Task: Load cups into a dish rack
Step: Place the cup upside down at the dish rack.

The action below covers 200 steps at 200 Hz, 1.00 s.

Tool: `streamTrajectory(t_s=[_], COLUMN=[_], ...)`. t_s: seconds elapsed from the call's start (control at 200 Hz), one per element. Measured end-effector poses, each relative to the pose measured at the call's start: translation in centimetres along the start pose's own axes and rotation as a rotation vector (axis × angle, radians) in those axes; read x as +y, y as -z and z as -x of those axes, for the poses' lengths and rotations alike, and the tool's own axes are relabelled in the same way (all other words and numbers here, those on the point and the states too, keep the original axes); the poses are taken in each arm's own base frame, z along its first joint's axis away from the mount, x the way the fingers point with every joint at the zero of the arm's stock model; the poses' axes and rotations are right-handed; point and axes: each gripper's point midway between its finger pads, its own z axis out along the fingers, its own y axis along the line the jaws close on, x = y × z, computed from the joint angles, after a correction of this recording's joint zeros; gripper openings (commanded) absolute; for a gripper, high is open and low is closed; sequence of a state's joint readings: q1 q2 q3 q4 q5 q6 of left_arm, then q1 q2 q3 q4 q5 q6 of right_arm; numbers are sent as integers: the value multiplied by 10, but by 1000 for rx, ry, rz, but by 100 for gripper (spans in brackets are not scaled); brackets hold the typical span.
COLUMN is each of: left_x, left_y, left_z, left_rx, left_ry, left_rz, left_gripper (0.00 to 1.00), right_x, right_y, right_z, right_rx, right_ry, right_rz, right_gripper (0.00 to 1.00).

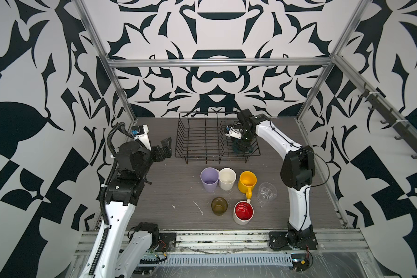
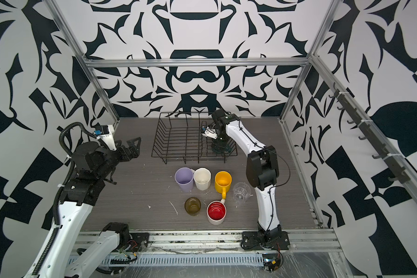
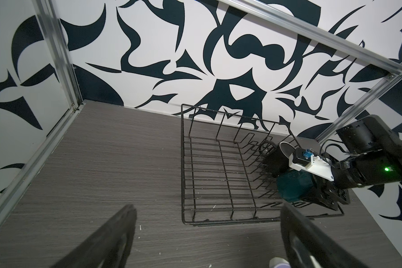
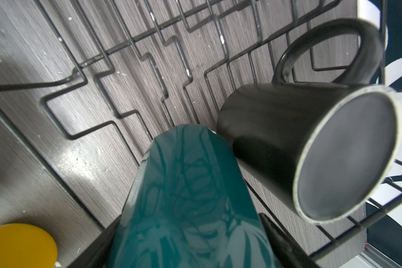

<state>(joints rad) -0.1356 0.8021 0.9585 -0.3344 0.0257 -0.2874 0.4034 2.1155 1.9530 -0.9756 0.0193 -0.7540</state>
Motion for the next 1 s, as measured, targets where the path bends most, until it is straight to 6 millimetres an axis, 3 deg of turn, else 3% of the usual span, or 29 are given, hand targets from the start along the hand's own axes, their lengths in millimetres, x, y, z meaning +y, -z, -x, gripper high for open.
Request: streamTrajectory(t_s=[0.17, 0.385, 0.53, 0.72, 1.0], left_x=[0, 1, 2, 2, 2], left_y=[0, 0, 0, 1, 2], left_z=[0, 0, 0, 0, 2], left_rx=[0, -1, -1, -3, -9], left_ry=[0, 1, 1, 1, 1], left_rz=[1, 4, 7, 7, 6], left_gripper=[99, 99, 99, 99, 99], right_x=[2, 2, 2, 2, 3], right_y=[-1, -3, -3, -4, -5], right_z=[1, 1, 1, 0, 0], right_rx=[2, 8, 8, 8, 7], right_ry=[-9, -41, -54, -72, -91], right_rz=[2, 0, 0, 1, 3], right_gripper=[6, 27, 51, 54, 74])
